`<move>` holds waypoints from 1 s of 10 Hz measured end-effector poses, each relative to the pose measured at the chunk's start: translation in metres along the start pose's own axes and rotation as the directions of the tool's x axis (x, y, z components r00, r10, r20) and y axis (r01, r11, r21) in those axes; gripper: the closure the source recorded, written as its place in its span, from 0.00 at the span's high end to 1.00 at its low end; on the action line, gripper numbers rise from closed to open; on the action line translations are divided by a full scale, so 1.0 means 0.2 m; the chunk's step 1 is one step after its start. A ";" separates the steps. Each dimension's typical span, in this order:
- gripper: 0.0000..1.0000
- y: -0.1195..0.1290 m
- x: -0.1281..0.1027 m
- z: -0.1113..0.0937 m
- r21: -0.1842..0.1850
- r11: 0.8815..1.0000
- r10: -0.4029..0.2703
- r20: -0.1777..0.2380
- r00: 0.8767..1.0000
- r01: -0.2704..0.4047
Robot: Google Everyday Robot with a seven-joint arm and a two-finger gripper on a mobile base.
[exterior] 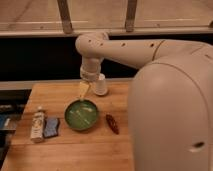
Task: Move the arm in a circular motion
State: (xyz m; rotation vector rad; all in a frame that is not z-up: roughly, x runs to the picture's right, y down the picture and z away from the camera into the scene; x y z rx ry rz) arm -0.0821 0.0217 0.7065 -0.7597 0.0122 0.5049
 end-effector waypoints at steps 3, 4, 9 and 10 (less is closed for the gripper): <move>0.80 0.14 0.25 0.04 -0.023 0.992 0.127 0.000 0.992 -0.127; 0.80 0.13 0.39 0.05 -0.023 0.982 0.186 -0.007 0.983 -0.186; 0.80 -0.28 0.71 0.05 0.034 0.926 0.376 -0.041 0.926 -0.375; 0.80 -0.40 0.72 0.04 0.050 0.921 0.390 -0.046 0.920 -0.387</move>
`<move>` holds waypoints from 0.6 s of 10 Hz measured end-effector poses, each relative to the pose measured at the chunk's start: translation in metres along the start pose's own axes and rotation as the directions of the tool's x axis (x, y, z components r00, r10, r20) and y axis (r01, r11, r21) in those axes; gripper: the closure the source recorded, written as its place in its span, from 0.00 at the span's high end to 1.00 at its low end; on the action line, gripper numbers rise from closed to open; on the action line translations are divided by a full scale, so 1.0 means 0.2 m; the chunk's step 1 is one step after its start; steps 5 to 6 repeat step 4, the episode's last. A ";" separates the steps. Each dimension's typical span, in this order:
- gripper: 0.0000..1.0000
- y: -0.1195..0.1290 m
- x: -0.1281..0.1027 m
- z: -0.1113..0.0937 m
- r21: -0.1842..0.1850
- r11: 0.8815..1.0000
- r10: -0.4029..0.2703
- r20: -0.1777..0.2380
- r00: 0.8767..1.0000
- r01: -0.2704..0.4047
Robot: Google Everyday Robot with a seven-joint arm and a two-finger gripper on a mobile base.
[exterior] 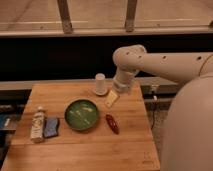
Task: Move the arm in a circular motion
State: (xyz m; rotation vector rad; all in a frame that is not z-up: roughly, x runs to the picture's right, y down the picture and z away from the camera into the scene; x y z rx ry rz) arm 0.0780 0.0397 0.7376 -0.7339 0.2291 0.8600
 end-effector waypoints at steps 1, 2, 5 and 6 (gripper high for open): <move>0.80 -0.11 -0.07 -0.02 0.015 1.000 0.007 -0.001 1.000 -0.007; 0.80 -0.18 -0.13 -0.04 0.026 1.000 0.004 0.008 1.000 -0.004; 0.80 -0.28 -0.33 -0.07 0.015 1.000 -0.018 0.052 0.998 0.017; 0.80 -0.28 -0.33 -0.07 0.015 1.000 -0.018 0.052 0.998 0.017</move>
